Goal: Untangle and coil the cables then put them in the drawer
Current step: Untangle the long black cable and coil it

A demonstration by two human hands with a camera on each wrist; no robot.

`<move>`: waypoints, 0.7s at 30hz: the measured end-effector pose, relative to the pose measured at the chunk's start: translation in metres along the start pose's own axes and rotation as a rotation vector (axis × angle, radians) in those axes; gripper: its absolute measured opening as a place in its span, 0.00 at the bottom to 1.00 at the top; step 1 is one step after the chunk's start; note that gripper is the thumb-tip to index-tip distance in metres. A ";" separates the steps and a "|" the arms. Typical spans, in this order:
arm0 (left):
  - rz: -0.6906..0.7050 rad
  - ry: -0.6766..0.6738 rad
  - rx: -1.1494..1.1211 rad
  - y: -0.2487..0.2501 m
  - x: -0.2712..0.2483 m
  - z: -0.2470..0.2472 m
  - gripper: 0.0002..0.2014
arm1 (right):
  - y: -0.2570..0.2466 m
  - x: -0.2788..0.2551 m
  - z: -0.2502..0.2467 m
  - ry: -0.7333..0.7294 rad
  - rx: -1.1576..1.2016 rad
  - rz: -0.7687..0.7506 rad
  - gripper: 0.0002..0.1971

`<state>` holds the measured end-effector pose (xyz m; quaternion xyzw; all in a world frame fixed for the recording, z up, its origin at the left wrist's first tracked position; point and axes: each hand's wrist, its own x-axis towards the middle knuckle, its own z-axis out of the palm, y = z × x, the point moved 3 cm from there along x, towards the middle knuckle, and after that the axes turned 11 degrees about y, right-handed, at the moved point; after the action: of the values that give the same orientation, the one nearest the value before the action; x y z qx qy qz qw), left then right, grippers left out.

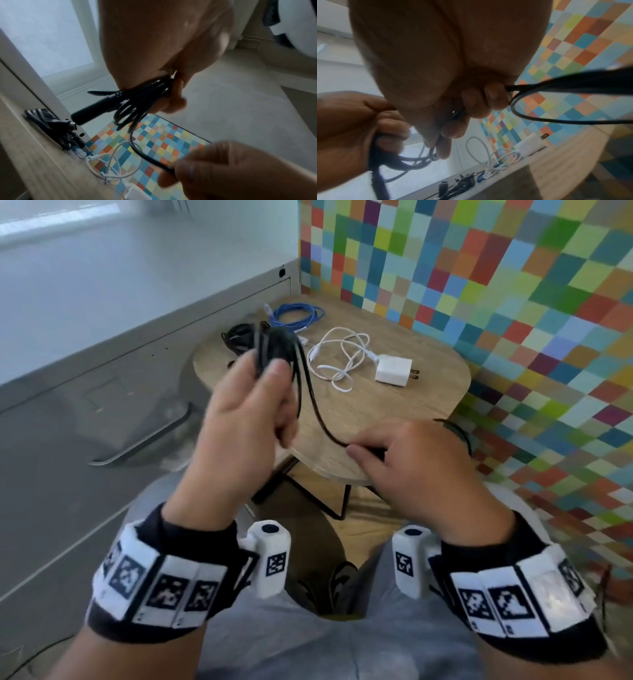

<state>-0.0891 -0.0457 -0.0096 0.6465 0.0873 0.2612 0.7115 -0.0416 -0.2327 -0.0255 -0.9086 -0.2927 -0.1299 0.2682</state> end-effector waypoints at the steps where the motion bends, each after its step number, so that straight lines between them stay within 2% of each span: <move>1: 0.061 -0.050 0.130 -0.002 -0.004 0.005 0.09 | -0.007 -0.001 0.002 -0.009 -0.012 -0.042 0.11; 4: 0.199 -0.202 0.509 -0.004 -0.014 0.014 0.08 | -0.022 -0.003 0.004 0.050 0.007 -0.151 0.10; 6: 0.236 -0.236 0.638 -0.003 -0.019 0.018 0.10 | -0.026 -0.004 0.002 0.119 0.087 -0.188 0.08; 10: 0.141 -0.289 0.629 0.002 -0.020 0.023 0.14 | -0.019 -0.005 -0.001 0.166 0.279 -0.175 0.10; 13: 0.072 -0.343 0.667 0.000 -0.015 0.022 0.14 | -0.019 -0.005 -0.005 0.140 0.367 -0.150 0.06; 15: 0.056 -0.389 0.672 -0.002 -0.013 0.022 0.15 | -0.023 -0.006 -0.006 0.110 0.390 -0.158 0.05; 18: 0.061 -0.459 0.737 -0.004 -0.010 0.017 0.17 | -0.018 -0.005 -0.011 0.086 0.344 -0.107 0.11; 21: -0.135 -0.621 0.599 -0.004 -0.006 -0.001 0.19 | 0.004 -0.002 -0.018 0.133 0.291 -0.022 0.13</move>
<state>-0.0938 -0.0478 -0.0148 0.8651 -0.0169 -0.0297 0.5004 -0.0425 -0.2464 -0.0128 -0.8462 -0.3000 -0.1488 0.4145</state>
